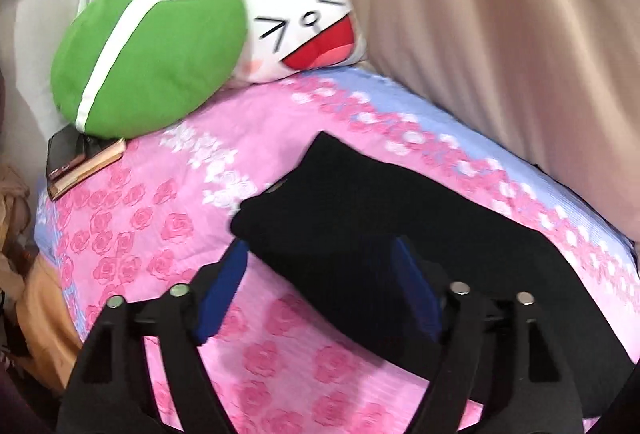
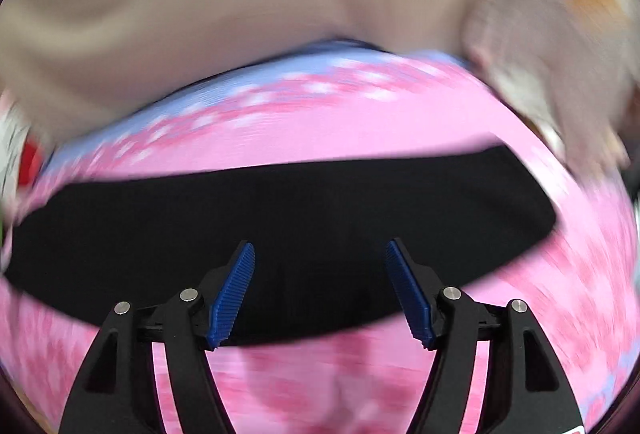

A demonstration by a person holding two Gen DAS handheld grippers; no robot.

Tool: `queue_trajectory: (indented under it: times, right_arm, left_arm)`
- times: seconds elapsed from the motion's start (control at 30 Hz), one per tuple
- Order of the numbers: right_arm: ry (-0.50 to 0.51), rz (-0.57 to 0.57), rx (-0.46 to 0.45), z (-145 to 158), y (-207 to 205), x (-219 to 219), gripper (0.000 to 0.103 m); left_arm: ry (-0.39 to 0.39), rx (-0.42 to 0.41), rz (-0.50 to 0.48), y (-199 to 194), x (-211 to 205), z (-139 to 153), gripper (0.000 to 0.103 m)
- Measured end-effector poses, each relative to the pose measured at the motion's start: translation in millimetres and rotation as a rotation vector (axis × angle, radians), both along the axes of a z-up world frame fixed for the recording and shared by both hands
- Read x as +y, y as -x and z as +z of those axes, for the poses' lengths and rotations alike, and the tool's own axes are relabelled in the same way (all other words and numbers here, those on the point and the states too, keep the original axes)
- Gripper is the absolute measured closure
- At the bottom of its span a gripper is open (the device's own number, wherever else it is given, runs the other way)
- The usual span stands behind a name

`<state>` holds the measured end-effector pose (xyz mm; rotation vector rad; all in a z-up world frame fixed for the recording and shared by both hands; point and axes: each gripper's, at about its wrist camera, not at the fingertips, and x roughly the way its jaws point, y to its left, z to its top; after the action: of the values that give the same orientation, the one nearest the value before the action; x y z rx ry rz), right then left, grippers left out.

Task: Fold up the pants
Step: 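Grasp the pants waist with the left tool while the right tool grasps the leg end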

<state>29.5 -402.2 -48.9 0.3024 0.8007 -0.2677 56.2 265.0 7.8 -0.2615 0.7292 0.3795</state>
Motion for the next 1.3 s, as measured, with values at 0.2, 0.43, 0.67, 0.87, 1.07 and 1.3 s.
queue_trajectory:
  times: [0.2,0.43,0.67,0.87,1.07,1.3]
  right_arm:
    - [-0.032,0.145,-0.092,23,-13,1,0.048]
    - [-0.061,0.255,-0.086,10,-52,40,0.047]
    - [0.052,-0.107,-0.033,6,9,-67,0.036]
    - [-0.082,-0.264,0.032,-21,30,-167,0.03]
    - [-0.146,-0.168,0.036,-39,16,-171,0.028]
    - [-0.207,-0.099,0.006,-27,4,-156,0.084]
  left_arm:
    - [0.037,0.076,-0.204,-39,-73,-20,0.029]
    - [-0.015,0.302,-0.288,-163,-136,-88,0.014]
    - [-0.048,0.153,-0.286,-122,-133,-47,0.02]
    - [-0.039,0.15,-0.274,-58,-118,-47,0.019]
    - [-0.078,0.187,-0.248,-23,-111,-45,0.016]
    - [-0.071,0.182,-0.249,-12,-108,-40,0.016]
